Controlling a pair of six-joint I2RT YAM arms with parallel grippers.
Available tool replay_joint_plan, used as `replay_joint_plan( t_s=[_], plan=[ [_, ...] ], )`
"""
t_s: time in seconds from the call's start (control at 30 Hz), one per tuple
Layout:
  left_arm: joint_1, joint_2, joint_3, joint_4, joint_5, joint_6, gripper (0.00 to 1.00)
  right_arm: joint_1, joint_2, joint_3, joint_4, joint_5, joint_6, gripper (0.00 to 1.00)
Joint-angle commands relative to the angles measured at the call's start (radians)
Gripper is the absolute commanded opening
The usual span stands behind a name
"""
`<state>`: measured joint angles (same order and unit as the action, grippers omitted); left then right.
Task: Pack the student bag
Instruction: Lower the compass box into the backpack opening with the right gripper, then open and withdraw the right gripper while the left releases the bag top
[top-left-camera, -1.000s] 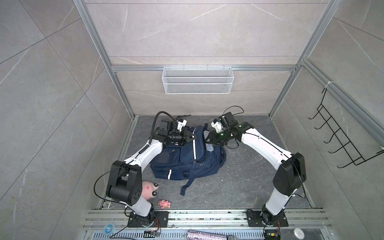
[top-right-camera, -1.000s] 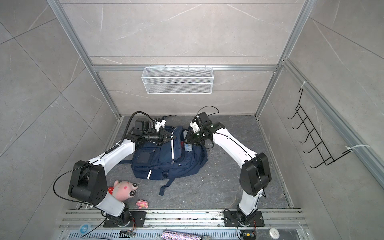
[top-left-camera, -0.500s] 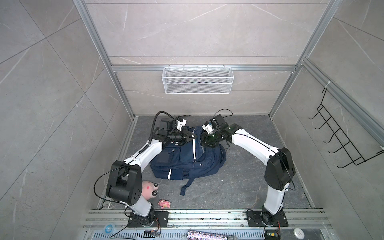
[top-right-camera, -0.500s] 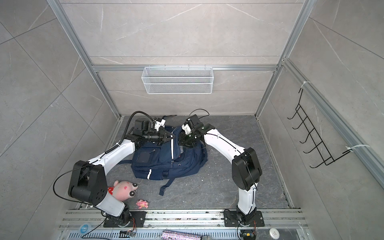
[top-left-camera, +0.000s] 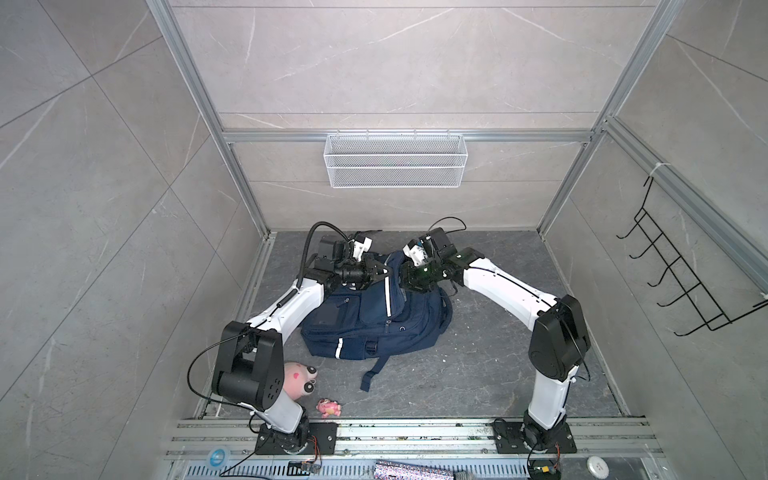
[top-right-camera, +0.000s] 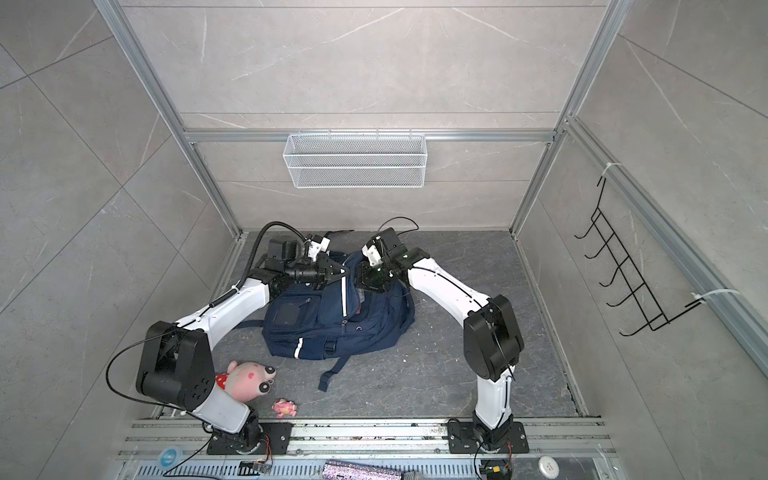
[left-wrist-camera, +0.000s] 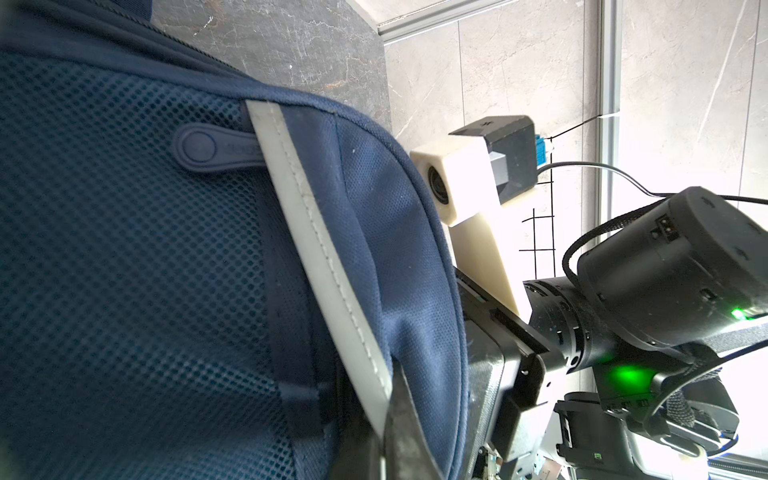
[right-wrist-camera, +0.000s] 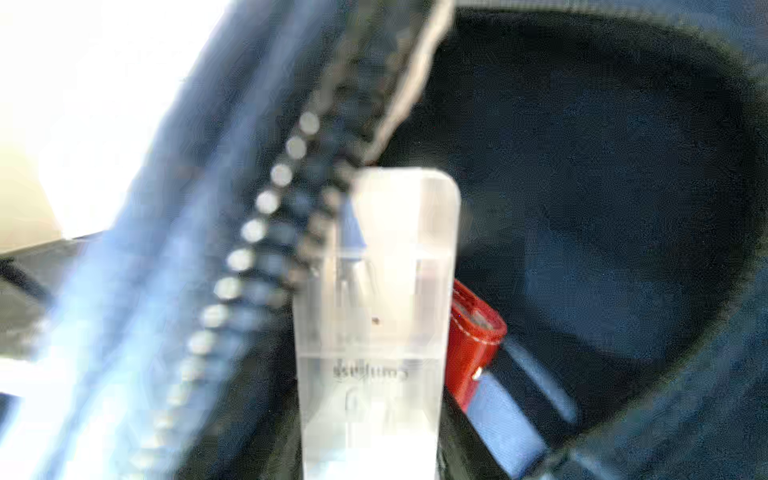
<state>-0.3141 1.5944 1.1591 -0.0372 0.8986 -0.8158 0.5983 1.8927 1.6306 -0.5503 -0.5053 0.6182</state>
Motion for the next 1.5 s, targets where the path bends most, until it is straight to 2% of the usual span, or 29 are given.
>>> replay_joint_plan(
  t_s=[0.0, 0.2, 0.27, 0.43, 0.73, 1.0, 1.37, 1.47],
  plan=[
    [-0.003, -0.030, 0.030, 0.109, 0.034, 0.013, 0.00, 0.014, -0.046, -0.027, 0.090, 0.004, 0.012, 0.51],
    [-0.003, -0.015, 0.039, 0.112, 0.036, 0.013, 0.00, 0.014, -0.111, -0.083, 0.171, 0.019, 0.015, 0.66],
    [-0.003, -0.013, 0.042, 0.114, 0.032, 0.013, 0.00, 0.011, -0.129, -0.088, 0.175, 0.025, 0.013, 0.67],
    [-0.003, -0.004, 0.046, 0.117, 0.024, 0.010, 0.00, 0.000, -0.193, -0.110, 0.145, 0.042, -0.052, 0.69],
    [-0.003, 0.044, 0.078, 0.053, 0.012, 0.053, 0.00, -0.006, -0.375, -0.284, 0.028, 0.132, -0.202, 0.70],
    [-0.005, 0.119, 0.118, 0.037, -0.001, 0.085, 0.00, -0.006, -0.389, -0.273, -0.045, 0.129, -0.324, 0.71],
    [-0.020, 0.202, 0.093, 0.043, -0.075, 0.100, 0.00, -0.006, -0.400, -0.306, -0.003, 0.139, -0.296, 0.71],
    [-0.038, 0.214, 0.090, 0.025, -0.141, 0.126, 0.00, -0.006, -0.403, -0.309, -0.008, 0.142, -0.298, 0.71]
  ],
)
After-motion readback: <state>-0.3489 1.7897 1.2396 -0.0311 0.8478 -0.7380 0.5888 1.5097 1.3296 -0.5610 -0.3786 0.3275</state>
